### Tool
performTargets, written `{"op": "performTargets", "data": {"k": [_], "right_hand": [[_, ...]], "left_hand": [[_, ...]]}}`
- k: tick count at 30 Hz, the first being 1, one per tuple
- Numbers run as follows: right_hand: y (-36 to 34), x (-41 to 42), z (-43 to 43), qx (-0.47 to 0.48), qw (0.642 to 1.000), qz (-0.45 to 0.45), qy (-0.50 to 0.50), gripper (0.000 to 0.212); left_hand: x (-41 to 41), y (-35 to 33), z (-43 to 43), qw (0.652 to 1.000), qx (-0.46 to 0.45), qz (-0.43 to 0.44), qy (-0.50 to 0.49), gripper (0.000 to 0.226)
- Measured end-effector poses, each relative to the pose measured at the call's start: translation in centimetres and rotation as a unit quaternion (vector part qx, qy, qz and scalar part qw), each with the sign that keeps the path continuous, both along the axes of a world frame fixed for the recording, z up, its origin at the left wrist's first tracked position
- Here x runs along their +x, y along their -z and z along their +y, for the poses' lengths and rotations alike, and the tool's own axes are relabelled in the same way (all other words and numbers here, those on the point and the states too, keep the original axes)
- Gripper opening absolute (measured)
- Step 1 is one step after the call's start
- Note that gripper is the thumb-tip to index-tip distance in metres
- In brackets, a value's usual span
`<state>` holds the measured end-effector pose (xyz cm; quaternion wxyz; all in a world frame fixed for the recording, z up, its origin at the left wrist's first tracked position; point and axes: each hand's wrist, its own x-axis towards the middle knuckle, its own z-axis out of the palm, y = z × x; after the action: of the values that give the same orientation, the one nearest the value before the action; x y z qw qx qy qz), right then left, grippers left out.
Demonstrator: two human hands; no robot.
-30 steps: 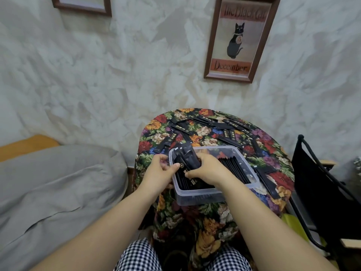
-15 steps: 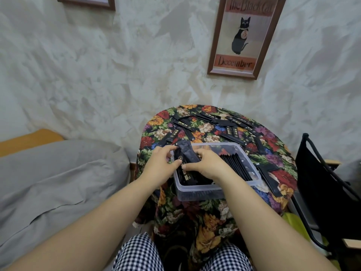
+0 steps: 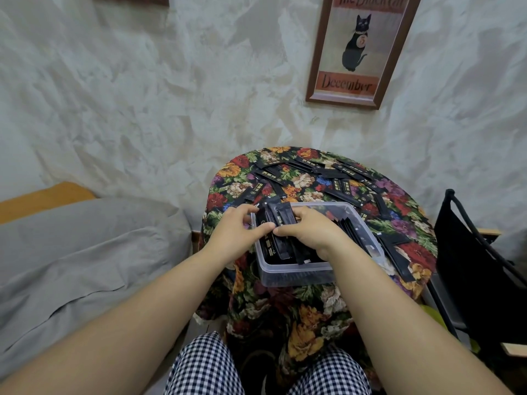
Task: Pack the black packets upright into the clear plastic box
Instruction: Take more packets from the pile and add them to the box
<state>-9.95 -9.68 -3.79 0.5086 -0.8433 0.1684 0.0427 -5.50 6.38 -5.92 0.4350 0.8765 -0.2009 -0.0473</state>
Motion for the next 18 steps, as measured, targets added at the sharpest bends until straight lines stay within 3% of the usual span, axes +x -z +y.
{"op": "performTargets", "data": {"k": [4,12,18], "right_hand": [[0.0,-0.4,-0.4,0.042,0.999,-0.005,0.006,0.016],[0.6,0.2,-0.2,0.013,1.000,0.000,0.005,0.019],[0.8,-0.1,-0.9,-0.012,1.000,-0.016,0.010,0.027]], "left_hand": [[-0.1,0.0,-0.3,1.000,0.004,0.003,0.002,0.056],[0.1,0.0,-0.1,1.000,0.008,-0.012,0.008,0.049],[1.2,0.4,0.0,0.998,-0.023,0.048,0.024,0.047]]}}
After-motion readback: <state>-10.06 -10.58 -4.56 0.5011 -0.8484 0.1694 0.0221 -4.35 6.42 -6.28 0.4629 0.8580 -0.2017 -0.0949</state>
